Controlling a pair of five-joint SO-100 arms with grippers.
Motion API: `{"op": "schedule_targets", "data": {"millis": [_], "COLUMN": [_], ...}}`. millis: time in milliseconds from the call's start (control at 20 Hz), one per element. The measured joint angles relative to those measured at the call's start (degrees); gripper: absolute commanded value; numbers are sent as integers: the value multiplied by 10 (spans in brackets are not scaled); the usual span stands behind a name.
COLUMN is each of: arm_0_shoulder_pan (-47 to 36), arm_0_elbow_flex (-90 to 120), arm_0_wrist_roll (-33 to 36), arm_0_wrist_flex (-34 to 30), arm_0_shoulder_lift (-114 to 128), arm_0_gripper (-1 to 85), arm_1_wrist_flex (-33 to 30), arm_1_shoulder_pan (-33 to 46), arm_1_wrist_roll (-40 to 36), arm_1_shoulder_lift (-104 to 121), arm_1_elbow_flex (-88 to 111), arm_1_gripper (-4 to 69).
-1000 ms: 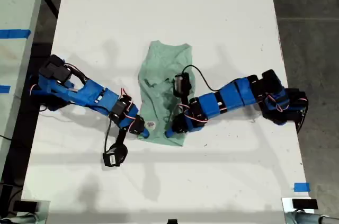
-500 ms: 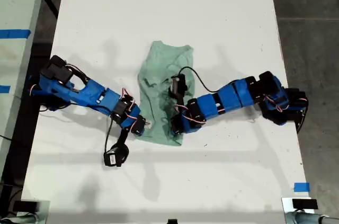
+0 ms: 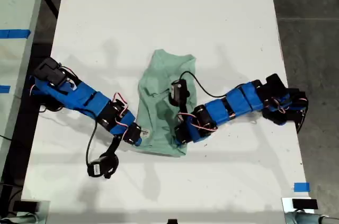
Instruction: Fold tshirt
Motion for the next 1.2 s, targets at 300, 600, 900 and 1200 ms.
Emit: {"op": "schedule_targets", "data": {"millis": [300, 600, 900, 1200], "arm_0_shoulder_pan": [-58, -226, -399, -448], "arm_0_elbow_flex": [1, 1, 1, 1], "arm_0_wrist_roll": [38, 198, 316, 341], "arm_0_wrist_flex": [69, 109, 105, 107], "arm_0_shoulder_lift": [69, 110, 110, 107], "arm_0_gripper": [0, 0, 0, 385], "arm_1_wrist_flex": [59, 129, 117, 97], "arm_1_shoulder_pan": [47, 163, 324, 368], "arm_1_wrist_roll": [-50, -134, -242, -262], "arm_1_shoulder_lift": [57, 180, 206, 206], "arm_1_elbow_flex": [1, 54, 124, 129], "arm_1_gripper": [-10, -10, -10, 401]}}
